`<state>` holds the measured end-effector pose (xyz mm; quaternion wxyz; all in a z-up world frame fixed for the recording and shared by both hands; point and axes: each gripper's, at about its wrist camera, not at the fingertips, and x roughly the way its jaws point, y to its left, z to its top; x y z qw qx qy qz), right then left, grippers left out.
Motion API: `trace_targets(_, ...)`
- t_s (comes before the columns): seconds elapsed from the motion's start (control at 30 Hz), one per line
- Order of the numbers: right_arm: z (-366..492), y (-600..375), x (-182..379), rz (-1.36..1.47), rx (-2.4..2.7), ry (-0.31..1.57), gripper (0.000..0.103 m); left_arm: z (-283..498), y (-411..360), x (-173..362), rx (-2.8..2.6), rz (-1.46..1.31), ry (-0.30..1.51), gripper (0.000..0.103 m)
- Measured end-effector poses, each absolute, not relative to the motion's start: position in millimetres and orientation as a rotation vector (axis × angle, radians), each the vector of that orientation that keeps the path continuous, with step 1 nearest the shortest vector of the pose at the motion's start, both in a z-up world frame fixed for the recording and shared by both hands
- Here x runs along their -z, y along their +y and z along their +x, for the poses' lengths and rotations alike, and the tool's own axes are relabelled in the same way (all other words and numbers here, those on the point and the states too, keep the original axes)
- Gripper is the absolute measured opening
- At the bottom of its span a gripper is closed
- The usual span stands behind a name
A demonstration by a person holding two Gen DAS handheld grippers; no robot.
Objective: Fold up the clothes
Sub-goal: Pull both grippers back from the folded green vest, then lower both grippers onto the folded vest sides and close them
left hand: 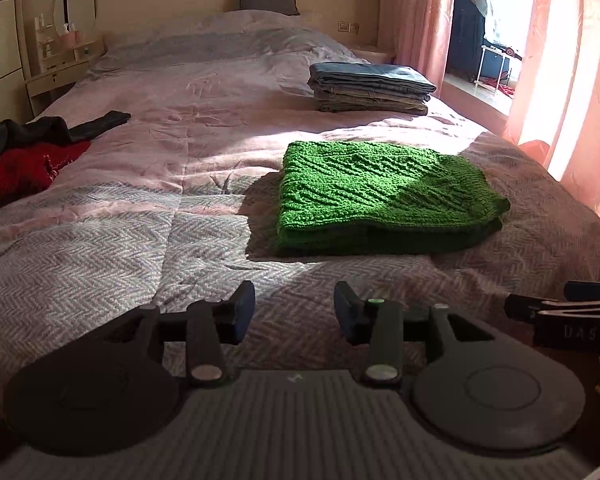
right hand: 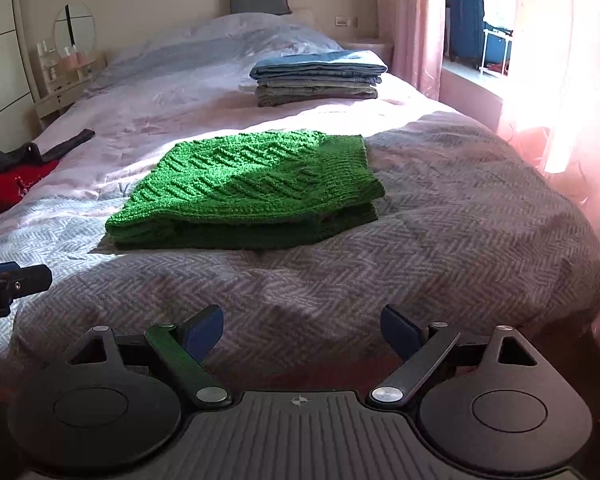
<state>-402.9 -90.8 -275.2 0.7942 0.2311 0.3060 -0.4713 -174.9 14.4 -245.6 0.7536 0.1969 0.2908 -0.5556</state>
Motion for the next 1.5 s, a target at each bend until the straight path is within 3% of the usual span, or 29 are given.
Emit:
trace_targets(0.23,-420,-120,301,0.594,1.002,0.666,0.088,-118,-11,254,1.258,0.268,0.805,0.039)
trace_targets(0.43,-455,-163,279,0.76,0.852,0.424,0.088,-49,-52,264,1.305,-0.003,1.043,0.043)
trace_targets(0.63,-478,-237,278,0.963,0.788,0.253,0.088,-14,-110,294,1.317,-0.041,1.208,0.044)
trace_targets(1.2,-462,-356,344,1.266,0.526,0.324,0.087,25,-181,359,1.366,-0.126,1.529,0.044)
trace_targets(1.27,-462,-362,356,1.322,0.49,0.297,0.067,25,-183,363,1.373,-0.135,1.551,0.044)
trace_targets(1.5,-456,-369,374,1.349,0.411,0.255,0.062,21,-196,371,1.401,-0.115,1.586,0.046)
